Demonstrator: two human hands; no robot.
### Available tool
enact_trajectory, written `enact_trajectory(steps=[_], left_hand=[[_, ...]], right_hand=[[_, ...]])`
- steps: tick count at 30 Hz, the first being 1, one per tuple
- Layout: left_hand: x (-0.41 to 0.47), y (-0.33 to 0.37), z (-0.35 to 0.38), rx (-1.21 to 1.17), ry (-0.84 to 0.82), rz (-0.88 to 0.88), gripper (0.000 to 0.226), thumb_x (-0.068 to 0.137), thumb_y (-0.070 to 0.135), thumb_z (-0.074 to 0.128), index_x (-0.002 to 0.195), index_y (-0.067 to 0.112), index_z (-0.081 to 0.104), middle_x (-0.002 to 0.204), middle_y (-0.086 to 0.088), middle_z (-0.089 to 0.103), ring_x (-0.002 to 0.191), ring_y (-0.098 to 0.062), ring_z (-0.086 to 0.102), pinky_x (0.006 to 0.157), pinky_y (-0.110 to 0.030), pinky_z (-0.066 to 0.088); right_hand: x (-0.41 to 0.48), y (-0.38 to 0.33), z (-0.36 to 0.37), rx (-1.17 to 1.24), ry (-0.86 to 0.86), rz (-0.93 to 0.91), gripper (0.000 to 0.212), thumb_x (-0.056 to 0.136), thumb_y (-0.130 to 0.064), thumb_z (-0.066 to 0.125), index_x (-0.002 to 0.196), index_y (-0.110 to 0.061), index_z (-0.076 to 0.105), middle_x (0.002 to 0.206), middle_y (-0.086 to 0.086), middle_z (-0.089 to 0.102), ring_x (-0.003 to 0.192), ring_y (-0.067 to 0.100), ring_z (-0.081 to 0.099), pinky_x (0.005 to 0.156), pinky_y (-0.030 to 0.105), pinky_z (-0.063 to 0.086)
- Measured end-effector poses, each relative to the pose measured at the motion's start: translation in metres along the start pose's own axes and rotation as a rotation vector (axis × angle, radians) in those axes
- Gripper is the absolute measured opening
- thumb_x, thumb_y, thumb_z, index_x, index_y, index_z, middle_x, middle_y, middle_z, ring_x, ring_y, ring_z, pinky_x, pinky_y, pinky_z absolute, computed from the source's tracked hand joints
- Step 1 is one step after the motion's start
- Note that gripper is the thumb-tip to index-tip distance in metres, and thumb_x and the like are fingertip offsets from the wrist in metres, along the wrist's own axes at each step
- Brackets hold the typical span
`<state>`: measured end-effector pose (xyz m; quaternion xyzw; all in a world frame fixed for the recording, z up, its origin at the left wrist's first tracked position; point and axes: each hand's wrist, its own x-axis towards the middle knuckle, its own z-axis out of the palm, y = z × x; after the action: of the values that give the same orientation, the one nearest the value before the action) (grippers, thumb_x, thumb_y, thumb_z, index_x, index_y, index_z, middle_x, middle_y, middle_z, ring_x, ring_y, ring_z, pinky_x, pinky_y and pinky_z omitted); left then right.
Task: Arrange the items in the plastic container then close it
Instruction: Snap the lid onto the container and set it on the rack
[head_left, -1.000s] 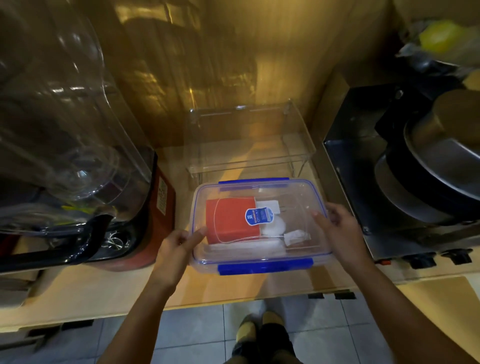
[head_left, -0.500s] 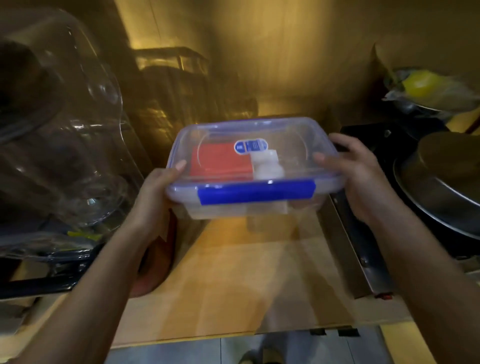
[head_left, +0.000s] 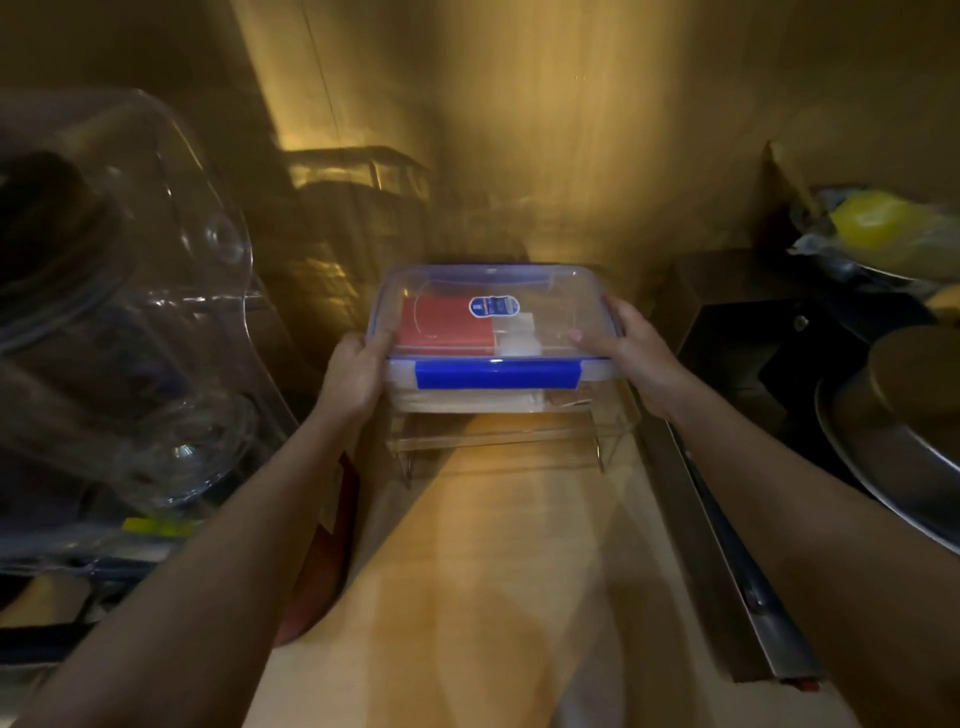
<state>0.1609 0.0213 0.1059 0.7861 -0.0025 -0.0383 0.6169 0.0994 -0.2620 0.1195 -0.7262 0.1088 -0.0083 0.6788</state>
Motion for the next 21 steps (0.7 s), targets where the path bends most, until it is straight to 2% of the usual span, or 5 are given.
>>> enact_trajectory(steps=[3, 7, 11, 14, 21], left_hand=[[-0.006, -0.009, 0.006, 0.068, -0.014, -0.007, 0.028, 0.088, 0.049, 0.052, 0.078, 0.024, 0.058, 0.065, 0.02, 0.073, 0.061, -0.003, 0.07, 0.044, -0.012, 0.049], [-0.011, -0.023, 0.016, 0.17, 0.008, 0.007, 0.024, 0.091, 0.049, 0.048, 0.078, 0.029, 0.053, 0.067, 0.005, 0.07, 0.065, -0.006, 0.069, 0.052, -0.019, 0.052], [-0.011, -0.024, 0.018, 0.252, 0.046, -0.046, 0.043, 0.091, 0.053, 0.044, 0.11, 0.016, 0.054, 0.093, -0.002, 0.067, 0.083, -0.016, 0.068, 0.076, -0.04, 0.058], [-0.011, -0.018, 0.015, 0.36, 0.034, -0.107, 0.05, 0.091, 0.055, 0.04, 0.118, 0.014, 0.049, 0.103, -0.007, 0.066, 0.087, -0.02, 0.066, 0.079, -0.041, 0.056], [-0.015, 0.029, 0.012, 0.862, 0.074, -0.005, 0.061, 0.084, 0.063, 0.044, 0.122, 0.014, 0.048, 0.116, -0.013, 0.06, 0.095, -0.024, 0.06, 0.077, -0.038, 0.051]], right_hand=[[0.005, 0.009, -0.003, -0.007, -0.024, 0.033, 0.068, 0.075, -0.019, 0.074, 0.134, -0.027, 0.041, 0.11, -0.004, 0.061, 0.093, 0.01, 0.065, 0.062, 0.02, 0.054], [0.006, 0.018, -0.008, -0.067, -0.068, 0.024, 0.069, 0.077, -0.026, 0.07, 0.136, -0.032, 0.035, 0.115, -0.004, 0.059, 0.098, 0.013, 0.064, 0.07, 0.025, 0.055], [0.003, 0.02, -0.008, -0.126, -0.1, 0.026, 0.072, 0.082, -0.036, 0.065, 0.142, -0.034, 0.026, 0.129, 0.0, 0.051, 0.108, 0.016, 0.059, 0.084, 0.035, 0.053], [0.001, 0.014, -0.01, -0.23, -0.105, 0.046, 0.075, 0.081, -0.044, 0.063, 0.143, -0.036, 0.023, 0.134, 0.001, 0.049, 0.114, 0.02, 0.057, 0.094, 0.047, 0.049], [-0.003, -0.031, -0.002, -0.995, -0.029, -0.045, 0.058, 0.082, -0.052, 0.056, 0.133, -0.03, 0.04, 0.132, 0.005, 0.054, 0.116, 0.025, 0.053, 0.096, 0.053, 0.043]])
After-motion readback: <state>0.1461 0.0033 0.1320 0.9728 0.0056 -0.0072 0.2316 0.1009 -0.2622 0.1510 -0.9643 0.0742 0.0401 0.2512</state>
